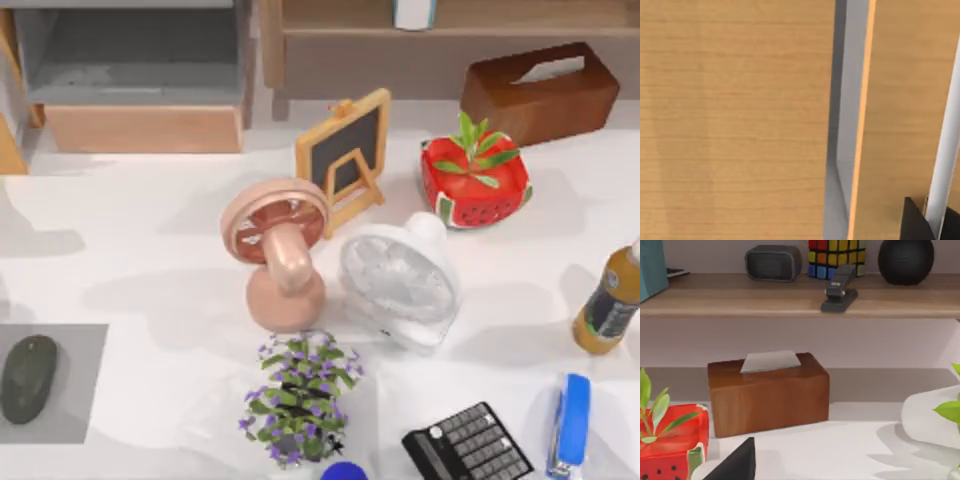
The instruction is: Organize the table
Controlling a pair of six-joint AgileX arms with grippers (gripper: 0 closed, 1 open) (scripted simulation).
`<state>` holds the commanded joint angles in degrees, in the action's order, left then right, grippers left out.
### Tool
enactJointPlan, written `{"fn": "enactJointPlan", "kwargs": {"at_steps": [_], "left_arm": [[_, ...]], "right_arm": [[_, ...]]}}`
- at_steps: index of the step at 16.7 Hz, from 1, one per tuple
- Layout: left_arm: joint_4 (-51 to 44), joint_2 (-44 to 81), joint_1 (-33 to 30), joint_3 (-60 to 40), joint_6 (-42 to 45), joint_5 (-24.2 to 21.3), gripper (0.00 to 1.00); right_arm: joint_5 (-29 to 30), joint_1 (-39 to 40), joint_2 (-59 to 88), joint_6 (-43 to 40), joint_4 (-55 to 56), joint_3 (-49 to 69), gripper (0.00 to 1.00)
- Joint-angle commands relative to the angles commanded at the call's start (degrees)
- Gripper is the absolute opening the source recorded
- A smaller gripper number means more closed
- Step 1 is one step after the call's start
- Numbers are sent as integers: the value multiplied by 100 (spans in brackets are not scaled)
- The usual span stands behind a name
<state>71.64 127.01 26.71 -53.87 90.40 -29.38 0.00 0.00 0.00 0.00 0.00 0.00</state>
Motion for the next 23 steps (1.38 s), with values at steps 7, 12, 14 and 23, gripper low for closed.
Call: {"fn": "enactJointPlan", "kwargs": {"at_steps": [7, 12, 14, 23], "left_arm": [[-143, 86, -59, -181, -15, 85, 0], [-497, 416, -223, -861, -14, 234, 0], [-703, 593, -315, -1239, -24, 325, 0], [-995, 823, -447, -1784, -38, 463, 8]], "right_arm": [[0, 0, 0, 0, 0, 0, 100], [0, 0, 0, 0, 0, 0, 100], [0, 0, 0, 0, 0, 0, 100], [0, 0, 0, 0, 0, 0, 100]]}}
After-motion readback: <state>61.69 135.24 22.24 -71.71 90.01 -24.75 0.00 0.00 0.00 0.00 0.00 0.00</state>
